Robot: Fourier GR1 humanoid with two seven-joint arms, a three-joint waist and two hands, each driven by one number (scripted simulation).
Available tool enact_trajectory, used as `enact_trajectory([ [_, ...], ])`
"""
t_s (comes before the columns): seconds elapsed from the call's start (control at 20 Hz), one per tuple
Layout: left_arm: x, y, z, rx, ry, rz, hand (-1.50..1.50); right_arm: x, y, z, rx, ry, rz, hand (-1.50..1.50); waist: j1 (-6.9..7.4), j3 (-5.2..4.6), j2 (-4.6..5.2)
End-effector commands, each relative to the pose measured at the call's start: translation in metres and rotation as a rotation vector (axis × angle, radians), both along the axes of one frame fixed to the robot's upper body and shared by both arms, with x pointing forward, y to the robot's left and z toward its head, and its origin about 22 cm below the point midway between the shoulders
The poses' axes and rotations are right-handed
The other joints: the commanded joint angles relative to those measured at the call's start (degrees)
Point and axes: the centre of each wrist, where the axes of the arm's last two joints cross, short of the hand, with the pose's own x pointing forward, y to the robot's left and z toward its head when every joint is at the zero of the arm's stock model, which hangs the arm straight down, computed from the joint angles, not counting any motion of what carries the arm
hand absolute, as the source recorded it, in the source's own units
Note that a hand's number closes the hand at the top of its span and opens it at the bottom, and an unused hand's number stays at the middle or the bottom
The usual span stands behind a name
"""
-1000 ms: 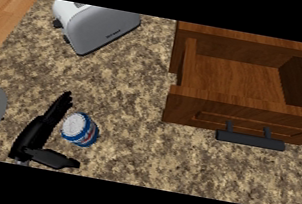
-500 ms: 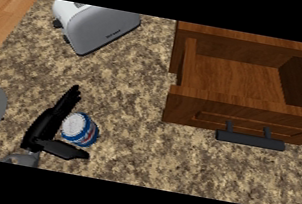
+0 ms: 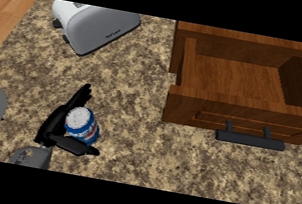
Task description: Pick up the can, place it into the drawer and close the drawer
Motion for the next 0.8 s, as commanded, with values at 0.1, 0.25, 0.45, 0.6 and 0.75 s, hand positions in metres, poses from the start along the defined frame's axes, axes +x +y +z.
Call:
enact_trajectory([
  [0.1, 0.011, 0.004, 0.018, -0.022, 0.007, -0.032, -1.50, -0.011, 0.003, 0.010, -0.010, -0.003, -0.002, -1.50, 0.08, 0.00, -0.06],
  [0.25, 0.012, -0.002, 0.003, -0.037, -0.020, -0.037, 1.50, -0.016, 0.009, 0.003, 0.000, -0.004, -0.008, -1.50, -0.03, -0.01, -0.02],
  [0.45, -0.010, -0.031, 0.015, -0.104, -0.035, -0.067, 1.50, -0.024, 0.003, -0.002, 0.026, -0.008, -0.004, -1.50, 0.19, 0.02, -0.14],
  [0.6, 0.000, -0.049, 0.024, -0.132, -0.017, -0.100, 1.50, 0.010, 0.011, -0.001, 0.026, -0.021, -0.026, -1.50, 0.41, 0.01, -0.05],
  [0.75, 0.019, -0.048, 0.054, -0.110, -0.033, -0.118, 1.50, 0.002, -0.008, 0.009, 0.012, -0.014, -0.019, -1.50, 0.32, 0.02, -0.08],
])
